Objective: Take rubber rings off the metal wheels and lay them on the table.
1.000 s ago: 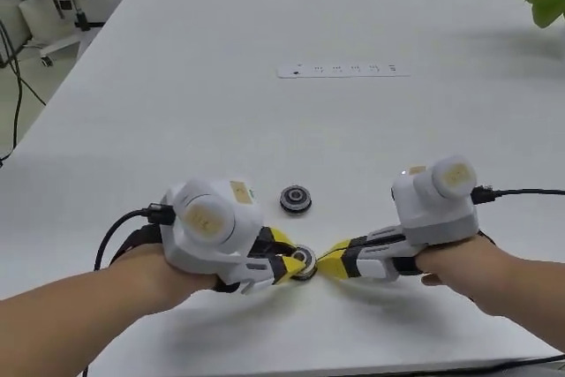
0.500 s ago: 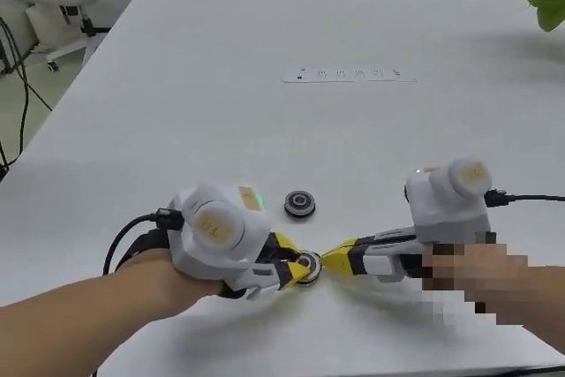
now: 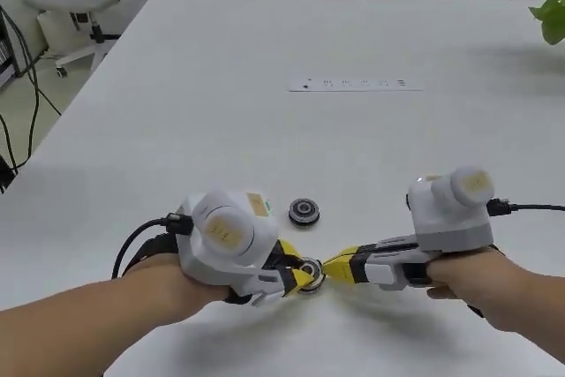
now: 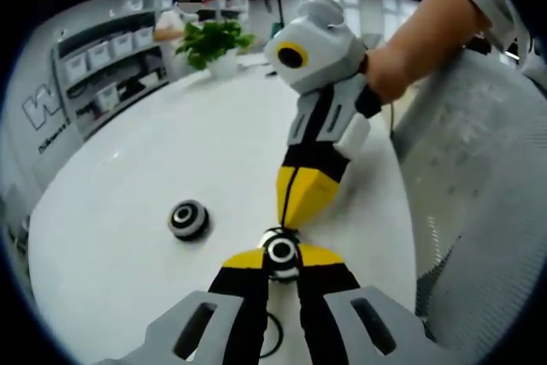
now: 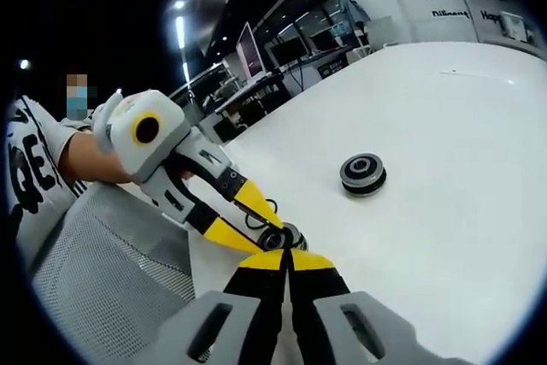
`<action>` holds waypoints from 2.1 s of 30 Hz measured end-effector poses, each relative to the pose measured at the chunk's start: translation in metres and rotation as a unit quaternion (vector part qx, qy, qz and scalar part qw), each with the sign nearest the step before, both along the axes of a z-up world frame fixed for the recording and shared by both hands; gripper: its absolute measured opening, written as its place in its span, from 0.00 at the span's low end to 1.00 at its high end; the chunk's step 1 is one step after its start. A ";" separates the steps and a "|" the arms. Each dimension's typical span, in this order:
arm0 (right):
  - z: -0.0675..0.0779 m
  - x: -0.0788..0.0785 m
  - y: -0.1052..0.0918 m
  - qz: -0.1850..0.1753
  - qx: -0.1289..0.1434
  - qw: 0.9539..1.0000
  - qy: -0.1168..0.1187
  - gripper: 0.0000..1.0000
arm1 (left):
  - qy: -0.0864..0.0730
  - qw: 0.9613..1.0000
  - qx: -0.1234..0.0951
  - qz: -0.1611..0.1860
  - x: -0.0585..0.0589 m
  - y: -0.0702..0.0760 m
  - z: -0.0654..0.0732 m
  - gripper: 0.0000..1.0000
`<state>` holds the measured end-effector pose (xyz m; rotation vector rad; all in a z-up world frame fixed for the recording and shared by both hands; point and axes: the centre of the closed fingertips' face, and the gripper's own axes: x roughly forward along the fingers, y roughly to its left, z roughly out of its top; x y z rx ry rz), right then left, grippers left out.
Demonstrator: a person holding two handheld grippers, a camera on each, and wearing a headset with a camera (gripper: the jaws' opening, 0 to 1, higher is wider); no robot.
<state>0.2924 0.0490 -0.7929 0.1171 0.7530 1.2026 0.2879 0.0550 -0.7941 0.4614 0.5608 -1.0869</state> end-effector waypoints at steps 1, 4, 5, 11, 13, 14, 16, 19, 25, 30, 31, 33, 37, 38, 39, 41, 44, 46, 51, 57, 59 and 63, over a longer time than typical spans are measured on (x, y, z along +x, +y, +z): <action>0.000 -0.001 0.001 0.000 0.001 1.000 0.001 0.00 | 0.000 1.000 0.000 0.000 0.000 0.000 0.000 0.12; 0.001 -0.001 0.003 0.004 0.000 1.000 -0.003 0.00 | 0.000 1.000 0.002 0.002 0.000 0.000 0.000 0.12; 0.001 -0.002 0.003 0.008 -0.001 1.000 -0.004 0.00 | 0.000 1.000 0.003 0.002 0.000 0.000 0.000 0.12; 0.001 -0.004 0.005 0.013 -0.004 1.000 -0.009 0.00 | -0.001 1.000 0.004 -0.001 -0.002 0.000 0.000 0.12; 0.001 -0.004 0.004 0.013 -0.003 1.000 -0.009 0.00 | -0.001 1.000 0.004 -0.001 -0.002 -0.001 0.000 0.12; 0.001 -0.004 0.004 0.013 -0.003 1.000 -0.009 0.00 | -0.001 1.000 0.005 -0.001 -0.003 -0.001 0.000 0.12; 0.001 -0.005 0.004 0.014 -0.004 1.000 -0.010 0.00 | -0.001 1.000 0.005 -0.002 -0.003 -0.001 0.000 0.12; 0.001 -0.005 0.004 0.017 -0.004 1.000 -0.011 0.00 | -0.001 1.000 0.005 -0.003 -0.003 -0.001 0.000 0.12; 0.002 -0.006 0.004 0.021 -0.002 1.000 -0.012 0.00 | -0.001 1.000 0.005 -0.004 -0.004 -0.002 -0.001 0.12; 0.003 -0.007 0.005 0.021 0.003 1.000 -0.009 0.00 | 0.000 1.000 0.005 -0.005 -0.004 -0.002 -0.001 0.12; 0.003 -0.007 0.005 0.021 0.004 1.000 -0.008 0.00 | 0.000 1.000 0.005 -0.005 -0.004 -0.002 -0.001 0.12; 0.004 -0.008 0.007 0.024 0.007 1.000 -0.008 0.00 | 0.000 1.000 0.004 -0.005 -0.004 -0.002 -0.001 0.12; 0.010 -0.017 0.014 0.038 0.023 0.999 -0.001 0.00 | -0.001 1.000 0.004 -0.006 -0.004 -0.002 -0.001 0.12; 0.010 -0.015 0.014 0.040 0.018 0.999 -0.009 0.00 | -0.001 1.000 0.003 -0.006 -0.004 -0.002 0.000 0.12; 0.010 -0.015 0.014 0.040 0.019 0.999 -0.009 0.00 | -0.001 1.000 0.003 -0.006 -0.004 -0.002 0.000 0.12; 0.008 -0.014 0.012 0.037 0.017 0.999 -0.007 0.00 | -0.001 1.000 0.003 -0.006 -0.004 -0.002 0.000 0.12; 0.005 -0.013 0.009 0.035 0.011 0.999 -0.007 0.00 | -0.001 1.000 0.001 -0.006 -0.004 -0.002 0.000 0.12; 0.005 -0.013 0.008 0.033 0.012 0.999 -0.006 0.00 | 0.000 1.000 0.001 -0.006 -0.004 -0.002 0.000 0.12; 0.005 -0.010 0.006 0.027 0.012 1.000 -0.007 0.00 | -0.001 1.000 -0.003 -0.008 -0.004 -0.002 0.001 0.13; 0.006 -0.009 0.005 0.024 0.012 1.000 -0.007 0.00 | -0.004 1.000 -0.004 -0.012 -0.004 -0.003 0.000 0.13; 0.007 -0.008 0.004 0.023 0.012 1.000 -0.008 0.00 | -0.008 1.000 -0.004 -0.016 -0.004 -0.003 0.001 0.14; 0.008 -0.007 0.003 0.021 0.013 1.000 -0.008 0.00 | -0.012 1.000 -0.002 -0.020 -0.003 -0.004 0.002 0.16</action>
